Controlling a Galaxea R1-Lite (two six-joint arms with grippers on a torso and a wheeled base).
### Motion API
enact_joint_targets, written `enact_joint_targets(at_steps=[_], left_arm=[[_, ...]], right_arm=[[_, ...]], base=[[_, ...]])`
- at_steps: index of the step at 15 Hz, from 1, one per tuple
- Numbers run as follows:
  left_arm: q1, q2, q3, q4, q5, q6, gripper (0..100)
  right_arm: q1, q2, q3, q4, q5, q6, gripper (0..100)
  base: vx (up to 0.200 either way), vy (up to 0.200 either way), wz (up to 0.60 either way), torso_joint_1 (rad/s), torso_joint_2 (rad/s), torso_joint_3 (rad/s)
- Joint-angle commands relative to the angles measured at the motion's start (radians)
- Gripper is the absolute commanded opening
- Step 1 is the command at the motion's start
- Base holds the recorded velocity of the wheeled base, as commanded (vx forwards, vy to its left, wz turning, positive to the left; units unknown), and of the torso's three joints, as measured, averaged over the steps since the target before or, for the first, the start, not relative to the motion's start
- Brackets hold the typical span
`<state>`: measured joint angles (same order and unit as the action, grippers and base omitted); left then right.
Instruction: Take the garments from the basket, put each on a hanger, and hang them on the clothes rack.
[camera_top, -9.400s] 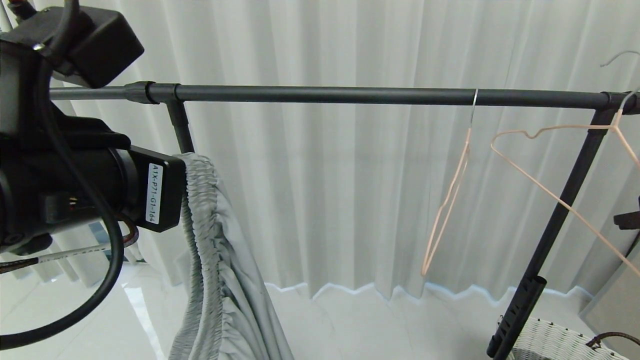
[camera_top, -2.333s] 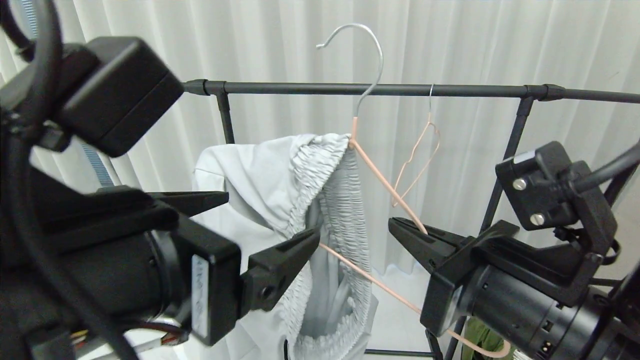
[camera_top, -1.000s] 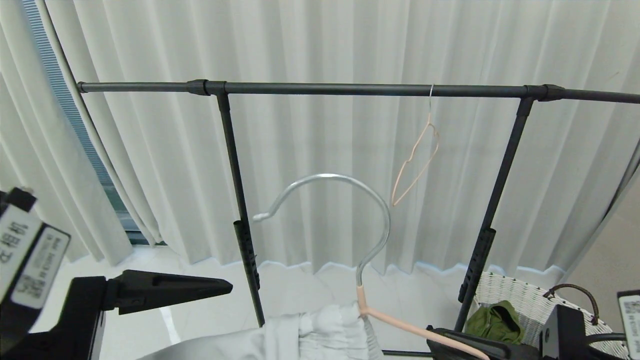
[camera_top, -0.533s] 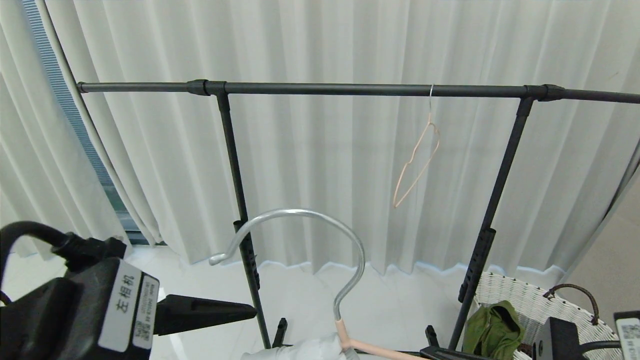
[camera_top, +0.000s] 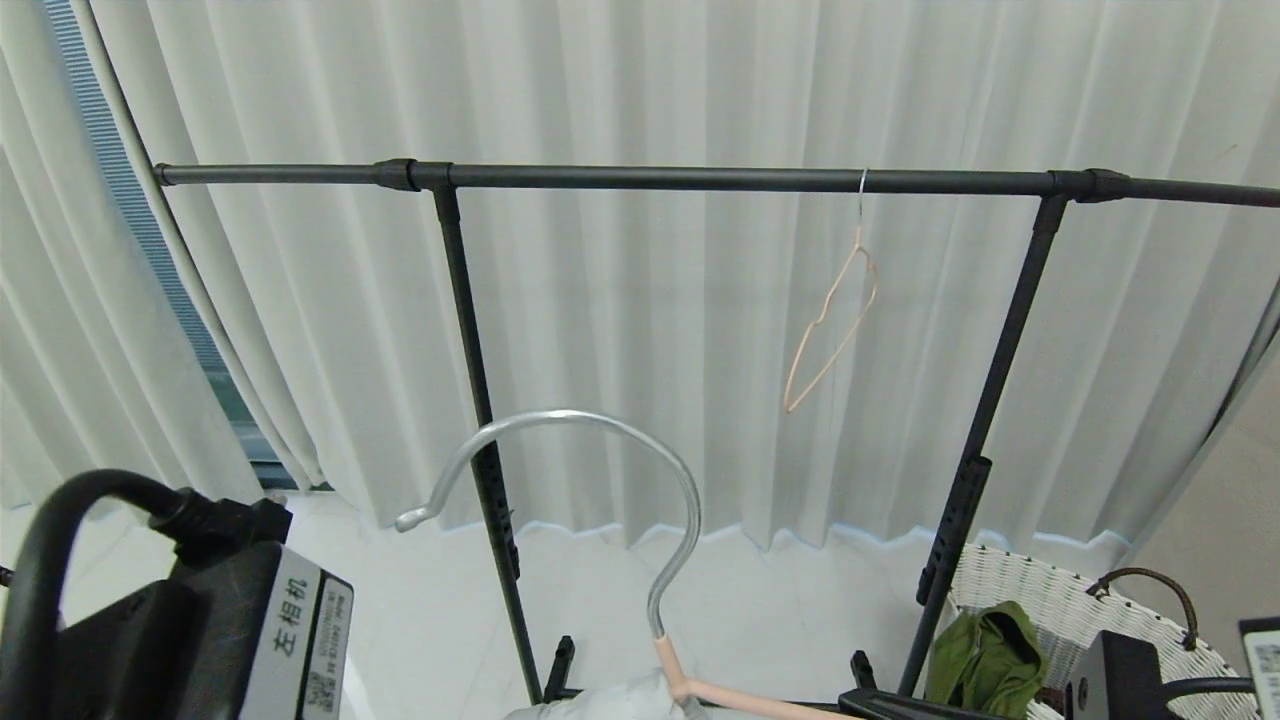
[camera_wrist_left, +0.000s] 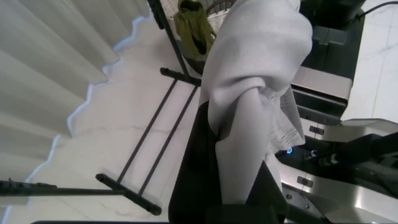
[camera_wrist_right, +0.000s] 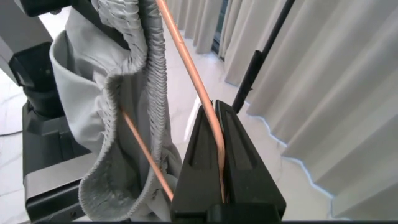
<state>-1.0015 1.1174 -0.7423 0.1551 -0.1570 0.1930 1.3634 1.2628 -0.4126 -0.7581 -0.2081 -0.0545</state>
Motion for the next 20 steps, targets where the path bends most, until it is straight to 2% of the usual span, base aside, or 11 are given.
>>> enact_joint_targets(at_steps=[1,2,5,6,9,10,13,15,17,20], left_arm=[[0.000,0.005,0.000,-0.002,0.002,0.000,0],[0.001,0.005,0.000,-0.002,0.004,0.000,0],[0.004,-0.002,0.023,-0.002,0.017,0.000,0],[0.004,-0.005,0.035,-0.002,0.044,0.000,0],[0.009,-0.033,0.074,-0.002,0.191,0.000,0],[0.034,-0.042,0.089,-0.002,0.226,-0.001,0],[0.192,-0.056,0.095,-0.005,0.231,-0.007,0],[0.274,-0.053,0.089,-0.068,0.220,-0.007,0],[0.307,-0.051,0.084,-0.138,0.191,-0.004,0],[0.305,-0.051,0.043,-0.155,0.180,-0.003,0]], right_arm=[[0.000,0.001,0.001,-0.001,0.001,-0.002,0],[0.000,0.001,0.003,-0.001,0.001,-0.002,100],[-0.003,0.000,0.006,0.000,-0.007,-0.013,100],[-0.004,-0.002,0.008,0.005,-0.008,-0.013,100],[-0.058,-0.003,0.008,0.017,-0.007,-0.022,100],[-0.076,-0.002,0.008,0.020,-0.005,-0.024,100],[-0.107,-0.002,0.047,0.023,-0.001,-0.016,100],[-0.121,0.007,0.064,0.023,0.001,-0.004,100],[-0.121,0.041,0.066,0.031,0.003,0.064,100],[-0.121,0.130,0.058,0.029,0.001,0.162,100]], base=[[0.000,0.000,0.00,0.000,0.00,0.000],[0.000,0.000,0.00,0.000,0.00,0.000],[0.000,0.000,0.00,0.000,0.00,0.000],[0.000,0.000,0.00,0.000,0.00,0.000],[0.000,0.000,0.00,0.000,0.00,0.000],[0.000,0.000,0.00,0.000,0.00,0.000],[0.000,0.000,0.00,0.000,0.00,0.000],[0.000,0.000,0.00,0.000,0.00,0.000],[0.000,0.000,0.00,0.000,0.00,0.000],[0.000,0.000,0.00,0.000,0.00,0.000]])
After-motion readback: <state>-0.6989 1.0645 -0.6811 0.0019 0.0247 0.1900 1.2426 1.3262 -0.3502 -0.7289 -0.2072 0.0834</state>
